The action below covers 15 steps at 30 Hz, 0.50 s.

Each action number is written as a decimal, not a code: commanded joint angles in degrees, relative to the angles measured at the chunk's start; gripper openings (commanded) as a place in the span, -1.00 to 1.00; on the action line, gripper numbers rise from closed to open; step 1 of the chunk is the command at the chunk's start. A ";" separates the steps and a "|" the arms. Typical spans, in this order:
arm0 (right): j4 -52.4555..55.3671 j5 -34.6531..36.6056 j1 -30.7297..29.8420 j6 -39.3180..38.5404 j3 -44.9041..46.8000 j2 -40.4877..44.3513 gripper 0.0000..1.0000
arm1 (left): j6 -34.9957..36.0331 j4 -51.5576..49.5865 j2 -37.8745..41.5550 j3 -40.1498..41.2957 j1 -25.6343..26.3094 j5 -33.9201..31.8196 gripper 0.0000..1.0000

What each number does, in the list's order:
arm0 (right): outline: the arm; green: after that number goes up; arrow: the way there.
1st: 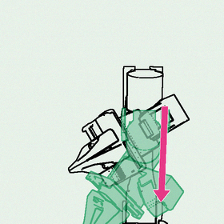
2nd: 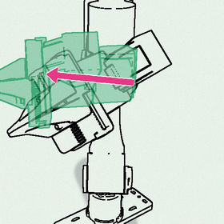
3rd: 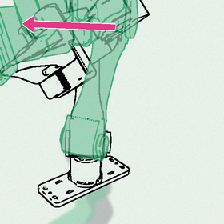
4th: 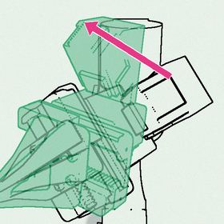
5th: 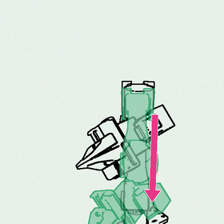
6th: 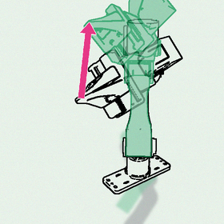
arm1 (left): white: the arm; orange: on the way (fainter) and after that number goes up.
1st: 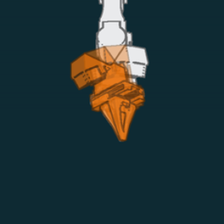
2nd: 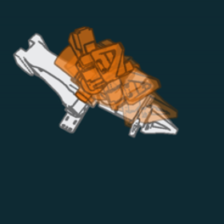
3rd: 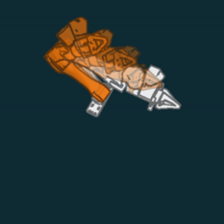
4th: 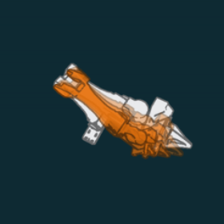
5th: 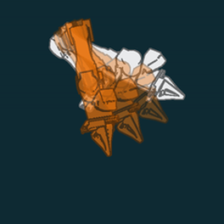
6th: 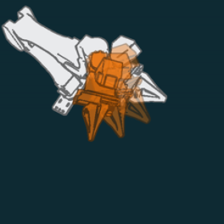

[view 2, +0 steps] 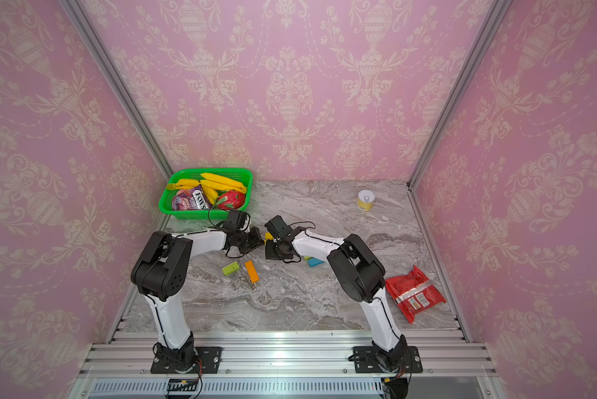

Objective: Assemble the letter p with building blocks
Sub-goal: Assemble the building block at the center of the board.

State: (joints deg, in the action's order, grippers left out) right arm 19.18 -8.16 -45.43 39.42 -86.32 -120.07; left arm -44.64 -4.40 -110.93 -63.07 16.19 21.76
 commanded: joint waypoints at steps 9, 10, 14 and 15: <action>1.20 4.12 3.16 -2.42 4.76 9.64 -0.81 | 0.20 -1.50 -1.16 -1.44 -1.93 -0.28 -1.00; 0.92 4.12 3.42 -2.25 5.46 10.05 -0.81 | 0.54 -1.94 -0.70 -1.23 -2.03 -0.33 -1.00; -0.09 3.92 3.85 -2.07 6.87 10.32 -0.80 | 0.87 -2.02 0.89 -0.11 -2.00 0.35 -1.00; -0.33 3.73 3.93 -2.11 6.87 10.09 -0.81 | 0.72 -1.82 1.08 0.11 -2.01 0.98 -1.00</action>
State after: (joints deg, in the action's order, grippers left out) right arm 19.25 -5.10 -41.67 37.91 -80.16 -110.76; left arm -44.66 -4.58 -111.35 -63.70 14.33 21.80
